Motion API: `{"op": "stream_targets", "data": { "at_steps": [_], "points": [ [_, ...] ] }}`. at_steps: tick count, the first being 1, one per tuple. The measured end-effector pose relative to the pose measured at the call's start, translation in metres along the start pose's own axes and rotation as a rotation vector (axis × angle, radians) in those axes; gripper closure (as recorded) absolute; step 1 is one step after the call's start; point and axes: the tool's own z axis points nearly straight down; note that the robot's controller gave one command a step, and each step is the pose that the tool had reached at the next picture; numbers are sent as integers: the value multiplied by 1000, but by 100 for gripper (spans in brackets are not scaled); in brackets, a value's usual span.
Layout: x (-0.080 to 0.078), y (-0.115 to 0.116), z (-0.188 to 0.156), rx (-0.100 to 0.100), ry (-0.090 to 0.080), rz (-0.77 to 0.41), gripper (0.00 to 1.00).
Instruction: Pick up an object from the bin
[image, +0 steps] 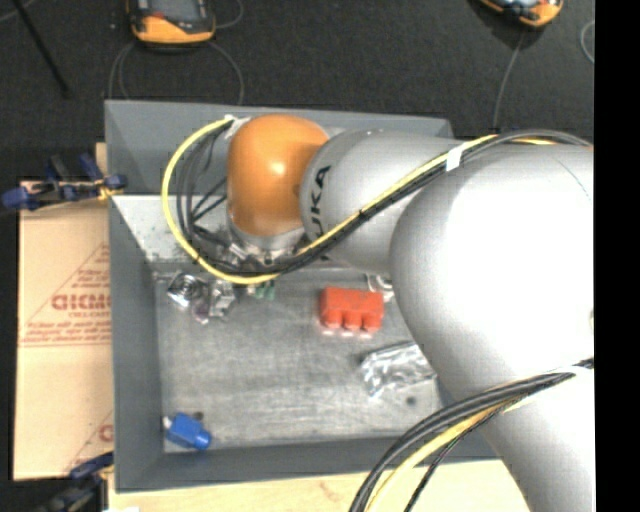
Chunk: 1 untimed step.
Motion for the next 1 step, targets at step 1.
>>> {"op": "stream_targets", "data": {
  "at_steps": [1],
  "points": [
    [25,8,-146,1,-7,-168,100]
  ]
}}
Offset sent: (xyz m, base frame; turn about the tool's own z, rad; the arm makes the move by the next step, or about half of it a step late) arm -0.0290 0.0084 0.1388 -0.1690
